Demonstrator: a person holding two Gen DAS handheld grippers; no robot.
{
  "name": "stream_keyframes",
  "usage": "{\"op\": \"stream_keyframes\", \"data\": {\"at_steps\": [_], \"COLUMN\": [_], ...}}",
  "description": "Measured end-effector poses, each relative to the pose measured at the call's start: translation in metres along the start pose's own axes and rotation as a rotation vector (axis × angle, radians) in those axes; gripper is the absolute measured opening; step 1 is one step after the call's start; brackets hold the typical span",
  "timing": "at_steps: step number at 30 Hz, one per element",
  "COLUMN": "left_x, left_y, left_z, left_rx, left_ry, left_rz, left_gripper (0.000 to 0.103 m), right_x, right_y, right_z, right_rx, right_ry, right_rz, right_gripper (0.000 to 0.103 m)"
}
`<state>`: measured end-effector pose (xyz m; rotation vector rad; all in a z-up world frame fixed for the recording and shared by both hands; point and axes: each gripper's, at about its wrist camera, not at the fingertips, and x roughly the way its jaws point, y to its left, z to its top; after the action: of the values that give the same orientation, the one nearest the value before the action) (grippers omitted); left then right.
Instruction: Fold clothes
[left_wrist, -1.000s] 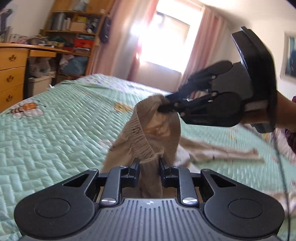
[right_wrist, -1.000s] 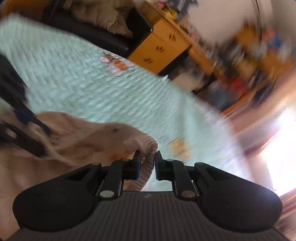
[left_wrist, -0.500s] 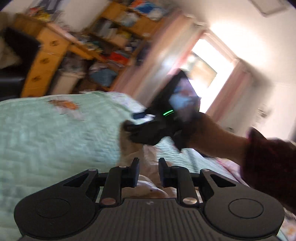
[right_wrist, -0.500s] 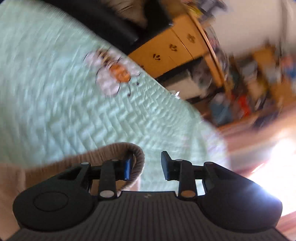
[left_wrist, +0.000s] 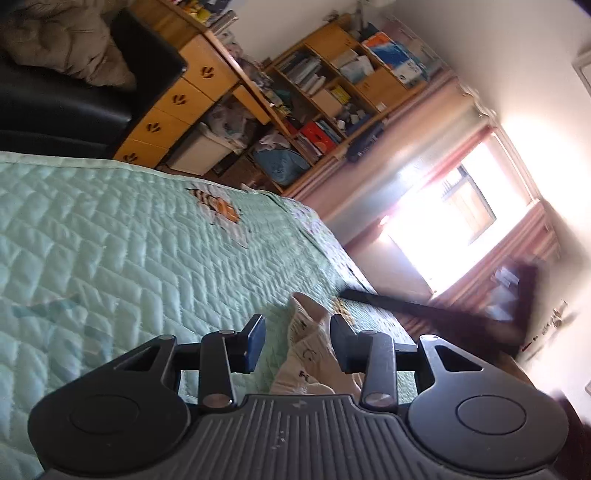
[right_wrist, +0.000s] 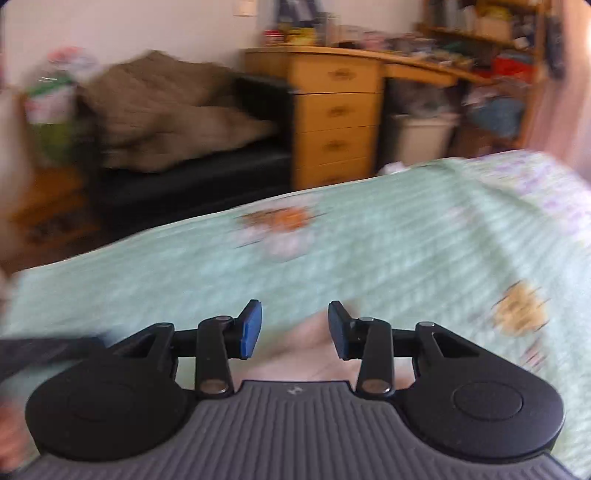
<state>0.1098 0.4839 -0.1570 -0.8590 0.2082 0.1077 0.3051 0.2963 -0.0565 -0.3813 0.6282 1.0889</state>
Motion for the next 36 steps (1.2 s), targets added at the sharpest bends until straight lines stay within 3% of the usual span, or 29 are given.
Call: {"op": "stream_keyframes", "data": {"at_steps": [2, 4, 5, 10, 12, 13, 14, 16, 18, 21, 24, 26, 27, 30, 33, 36], "left_x": [-0.006, -0.011, -0.013, -0.023, -0.028, -0.030, -0.033, -0.040, -0.049, -0.071, -0.090, -0.095, -0.095, -0.091, -0.092, -0.091], "left_y": [0.002, 0.004, 0.004, -0.005, -0.008, -0.009, -0.008, -0.006, -0.002, 0.006, 0.012, 0.014, 0.014, 0.012, 0.013, 0.013], "left_z": [0.001, 0.002, 0.002, 0.002, 0.002, 0.003, 0.003, 0.005, 0.009, 0.017, 0.022, 0.024, 0.024, 0.023, 0.023, 0.022], "left_rx": [-0.018, -0.038, -0.040, 0.001, 0.025, 0.030, 0.032, 0.035, 0.030, -0.011, -0.056, -0.058, -0.056, -0.048, -0.056, -0.060], "left_ry": [-0.015, -0.038, -0.046, -0.058, -0.063, -0.068, -0.072, -0.084, -0.107, -0.193, -0.265, -0.279, -0.273, -0.245, -0.247, -0.247], "left_rz": [0.009, 0.012, 0.012, 0.014, 0.032, 0.042, 0.051, 0.074, 0.105, 0.127, 0.105, 0.094, 0.097, 0.110, 0.103, 0.095], "left_gripper": [0.041, 0.041, 0.045, 0.052, 0.058, 0.061, 0.065, 0.068, 0.075, 0.079, 0.082, 0.084, 0.084, 0.084, 0.084, 0.085], "right_x": [-0.026, -0.034, -0.032, 0.011, 0.028, 0.037, 0.037, 0.039, 0.030, -0.008, -0.024, -0.005, 0.010, 0.016, -0.005, -0.026], "right_y": [0.031, 0.068, 0.087, 0.161, 0.166, 0.169, 0.168, 0.167, 0.161, 0.114, 0.073, 0.073, 0.077, 0.090, 0.090, 0.076], "right_z": [-0.021, -0.039, -0.048, -0.087, -0.102, -0.109, -0.109, -0.110, -0.098, -0.040, -0.026, -0.030, -0.037, -0.056, -0.061, -0.064], "right_rx": [-0.047, -0.173, -0.288, -0.880, -1.021, -1.091, -1.071, -1.028, -0.884, -0.131, 0.319, 0.346, 0.339, 0.300, 0.285, 0.309], "right_ry": [0.004, 0.004, 0.004, 0.103, 0.156, 0.183, 0.185, 0.187, 0.126, -0.005, -0.135, -0.030, 0.062, 0.155, 0.076, 0.011], "right_rz": [0.056, -0.007, -0.050, -0.266, -0.328, -0.358, -0.350, -0.331, -0.305, 0.004, 0.233, 0.330, 0.346, 0.370, 0.379, 0.279], "right_gripper": [0.048, 0.061, 0.062, 0.060, 0.058, 0.049, 0.042, 0.009, 0.008, 0.008, 0.012, 0.029, 0.044, 0.048, 0.049, 0.049]}}
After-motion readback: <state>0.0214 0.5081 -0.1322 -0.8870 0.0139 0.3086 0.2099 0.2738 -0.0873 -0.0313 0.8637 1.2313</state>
